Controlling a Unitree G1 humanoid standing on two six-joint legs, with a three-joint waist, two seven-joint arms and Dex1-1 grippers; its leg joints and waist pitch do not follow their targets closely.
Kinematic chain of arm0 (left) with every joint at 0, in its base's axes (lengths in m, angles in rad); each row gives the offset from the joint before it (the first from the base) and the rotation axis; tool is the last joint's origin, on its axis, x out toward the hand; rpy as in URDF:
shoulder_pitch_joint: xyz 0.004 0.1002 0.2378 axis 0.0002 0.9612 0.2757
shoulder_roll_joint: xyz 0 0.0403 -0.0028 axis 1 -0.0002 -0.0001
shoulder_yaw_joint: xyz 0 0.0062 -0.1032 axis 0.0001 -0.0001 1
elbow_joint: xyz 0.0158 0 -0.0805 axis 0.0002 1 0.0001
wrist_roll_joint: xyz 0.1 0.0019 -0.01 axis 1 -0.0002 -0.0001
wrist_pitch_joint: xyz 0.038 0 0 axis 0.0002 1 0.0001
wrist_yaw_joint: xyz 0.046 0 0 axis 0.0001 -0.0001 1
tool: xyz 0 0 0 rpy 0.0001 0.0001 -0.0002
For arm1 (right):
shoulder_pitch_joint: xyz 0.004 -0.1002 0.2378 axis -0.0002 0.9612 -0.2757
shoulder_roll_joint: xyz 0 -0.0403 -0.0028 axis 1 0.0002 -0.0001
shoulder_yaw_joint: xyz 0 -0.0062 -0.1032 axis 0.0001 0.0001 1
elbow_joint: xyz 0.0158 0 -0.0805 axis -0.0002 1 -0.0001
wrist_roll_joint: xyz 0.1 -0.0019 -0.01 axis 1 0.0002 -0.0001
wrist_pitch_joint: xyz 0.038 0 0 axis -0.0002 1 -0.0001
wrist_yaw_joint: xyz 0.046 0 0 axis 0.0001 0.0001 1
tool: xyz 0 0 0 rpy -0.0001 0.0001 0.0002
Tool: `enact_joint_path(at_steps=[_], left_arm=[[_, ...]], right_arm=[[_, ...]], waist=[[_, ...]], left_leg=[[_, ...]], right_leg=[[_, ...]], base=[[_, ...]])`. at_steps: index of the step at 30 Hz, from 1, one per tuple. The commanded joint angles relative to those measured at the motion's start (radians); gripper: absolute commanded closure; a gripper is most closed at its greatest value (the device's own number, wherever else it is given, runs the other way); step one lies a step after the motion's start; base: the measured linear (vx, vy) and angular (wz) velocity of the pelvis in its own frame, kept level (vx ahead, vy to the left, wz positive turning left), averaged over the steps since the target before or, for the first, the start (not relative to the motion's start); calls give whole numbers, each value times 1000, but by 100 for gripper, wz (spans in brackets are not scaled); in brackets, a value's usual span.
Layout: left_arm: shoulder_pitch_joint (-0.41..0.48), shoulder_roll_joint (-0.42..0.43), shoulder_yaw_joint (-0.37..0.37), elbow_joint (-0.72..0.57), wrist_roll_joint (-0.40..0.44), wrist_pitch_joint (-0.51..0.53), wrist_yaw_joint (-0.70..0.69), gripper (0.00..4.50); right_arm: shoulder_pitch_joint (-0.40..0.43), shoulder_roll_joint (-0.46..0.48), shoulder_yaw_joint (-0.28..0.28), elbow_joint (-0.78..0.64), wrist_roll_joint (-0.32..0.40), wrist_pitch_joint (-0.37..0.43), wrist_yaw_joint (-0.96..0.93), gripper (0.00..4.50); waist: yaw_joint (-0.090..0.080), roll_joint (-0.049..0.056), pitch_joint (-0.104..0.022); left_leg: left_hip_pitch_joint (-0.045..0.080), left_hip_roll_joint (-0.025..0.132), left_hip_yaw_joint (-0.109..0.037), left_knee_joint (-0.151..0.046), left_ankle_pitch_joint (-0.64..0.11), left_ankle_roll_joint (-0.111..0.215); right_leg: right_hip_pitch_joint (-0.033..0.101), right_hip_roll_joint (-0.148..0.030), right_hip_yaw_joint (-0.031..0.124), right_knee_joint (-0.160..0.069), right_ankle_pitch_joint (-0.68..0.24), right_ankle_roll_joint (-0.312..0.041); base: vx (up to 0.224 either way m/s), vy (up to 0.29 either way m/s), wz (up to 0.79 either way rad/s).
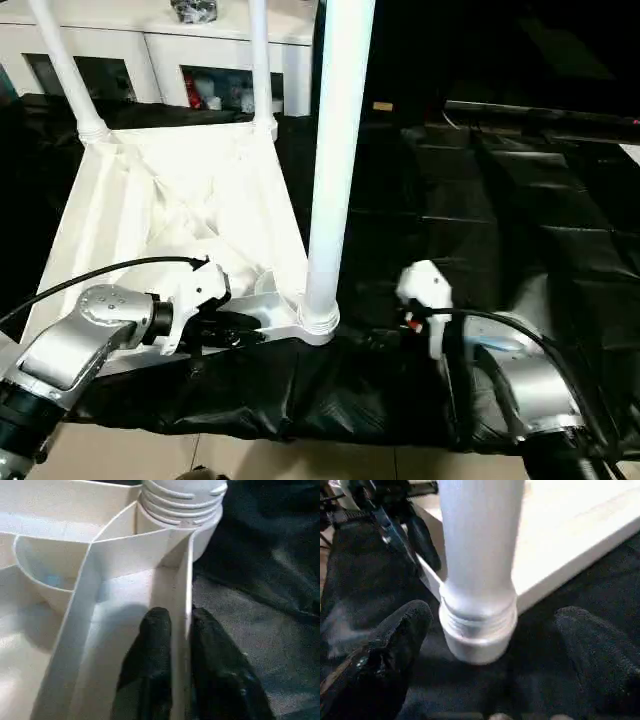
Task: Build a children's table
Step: Rotate leg to tighten
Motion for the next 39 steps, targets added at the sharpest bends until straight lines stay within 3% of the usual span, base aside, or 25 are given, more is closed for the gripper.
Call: enact_joint_path(at_steps=[1, 8, 9, 13, 21, 28, 31, 33, 39], left_arm=[[-3, 10, -33, 15, 17, 13, -11, 431], [-17, 4, -40, 29, 22, 11, -11, 448], [-21, -3, -37, 38, 24, 0, -5, 450], [-26, -16, -23, 52, 18, -9, -3, 450], [-30, -24, -16, 71, 11, -24, -2, 450], [-34, -43, -2, 101, 16, -34, 23, 450], [-51, -73, 8, 134, 24, -36, 66, 450], [-93, -138, 15, 196, 56, -47, 167, 450], [-148, -264, 6, 284, 91, -39, 306, 450]], right_arm=[[-23, 4, 15, 11, -14, -1, -2, 0], [-108, 52, 94, 110, -93, -4, -20, 0], [-123, 63, 101, 131, -101, -6, -22, 28], [-144, 75, 105, 153, -102, 0, -15, 47], [-174, 95, 110, 196, -101, -14, -3, 111], [-181, 122, 105, 228, -105, -21, -23, 164], [-179, 143, 99, 254, -120, -35, -70, 173], [-177, 200, 84, 306, -162, -44, -222, 176], [-190, 322, 71, 384, -207, -36, -454, 177]], waist=[[6, -5, -54], [9, -1, -57], [9, -1, -58], [13, -1, -57], [15, -7, -54], [14, -6, -53], [14, -7, -52], [12, -11, -50], [8, -5, -45]], left_leg=[[12, 25, -10, -72, -259, 16], [11, 24, -9, -70, -234, 7], [12, 24, -8, -69, -230, 7], [13, 24, -8, -69, -236, 7], [14, 26, -10, -74, -278, -5], [13, 24, -9, -74, -267, -2], [16, 23, -8, -74, -289, -10], [18, 23, -9, -75, -298, -20], [23, 20, -15, -80, -364, -35]], right_leg=[[32, -51, 39, -79, -251, -195], [36, -50, 40, -72, -192, -211], [35, -49, 39, -70, -175, -215], [35, -49, 40, -69, -171, -218], [33, -54, 41, -79, -269, -189], [31, -53, 41, -78, -261, -191], [28, -55, 42, -85, -317, -177], [25, -56, 41, -91, -356, -164], [16, -60, 38, -108, -485, -117]], base=[[0, 0, 0], [0, 0, 0], [0, 0, 0], [0, 0, 0], [0, 0, 0], [0, 0, 0], [0, 0, 0], [0, 0, 0], [0, 0, 0]])
